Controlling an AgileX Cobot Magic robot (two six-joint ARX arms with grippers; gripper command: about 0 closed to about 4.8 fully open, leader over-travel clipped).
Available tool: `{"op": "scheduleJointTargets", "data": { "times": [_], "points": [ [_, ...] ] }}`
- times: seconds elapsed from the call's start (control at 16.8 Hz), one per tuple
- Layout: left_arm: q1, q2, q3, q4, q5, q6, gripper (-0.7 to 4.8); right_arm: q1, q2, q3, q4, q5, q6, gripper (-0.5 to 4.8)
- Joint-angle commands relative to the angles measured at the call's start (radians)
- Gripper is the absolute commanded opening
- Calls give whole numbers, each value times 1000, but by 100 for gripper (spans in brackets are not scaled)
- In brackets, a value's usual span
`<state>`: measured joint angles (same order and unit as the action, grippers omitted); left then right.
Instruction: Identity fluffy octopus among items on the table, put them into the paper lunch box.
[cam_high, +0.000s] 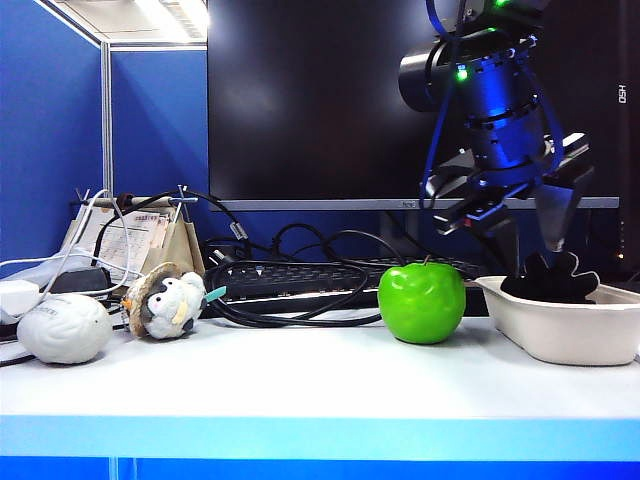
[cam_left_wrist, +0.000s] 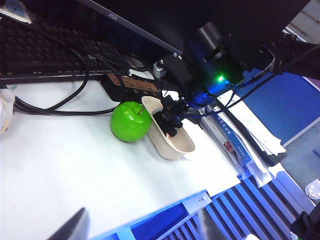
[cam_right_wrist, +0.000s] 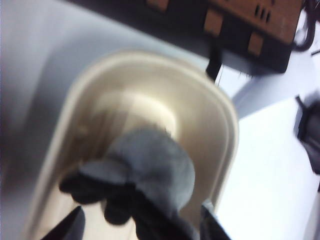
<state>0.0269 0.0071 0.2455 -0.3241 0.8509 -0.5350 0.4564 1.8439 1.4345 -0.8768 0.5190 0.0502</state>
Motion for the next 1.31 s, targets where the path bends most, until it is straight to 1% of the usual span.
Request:
{"op": "scheduleJointTargets", "data": {
  "times": [0.06,0.18,0.24,0.3,0.36,0.42,0.48,0.54,0.6,0.72,0.84,0.89,1.01,1.07,1.13,1.31],
  "points": [
    [-1,-1,5,19,2,3,283,1,-4,2,68,6,-56,296],
    [-1,-1,5,19,2,3,283,1,-5,4,97,26,-95,291],
    [-1,-1,5,19,1,3,283,1,-5,4,106,52,-112,269],
    [-1,-1,5,19,1,3,283,1,-6,5,107,86,-113,206],
    [-1,-1,5,19,-1,3,283,1,-6,6,108,116,-126,165],
    [-1,0,5,20,-2,3,283,1,-6,26,92,147,-142,139],
    [-1,0,5,20,-2,4,283,1,-10,53,79,158,-146,106],
    [-1,0,5,20,-2,4,283,1,-14,88,60,158,-150,38],
    [-1,0,5,20,-2,4,283,1,-19,132,28,158,-149,-4],
    [-1,-1,5,21,-9,4,283,1,-29,221,-40,157,-147,-5],
    [-1,0,5,24,-35,4,283,1,-70,296,-96,156,-126,-5],
    [-1,-1,5,28,-48,4,283,1,-96,313,-116,155,-124,-5],
    [-1,-1,5,28,-75,5,283,1,-177,319,-157,149,-80,-5],
    [-1,-1,5,28,-90,8,283,1,-219,319,-187,130,-47,-5],
    [-1,-1,5,28,-126,8,283,1,-291,318,-227,87,7,-5],
    [-1,-1,5,28,-224,12,283,1,-433,318,-257,8,68,-5]
  ]
}}
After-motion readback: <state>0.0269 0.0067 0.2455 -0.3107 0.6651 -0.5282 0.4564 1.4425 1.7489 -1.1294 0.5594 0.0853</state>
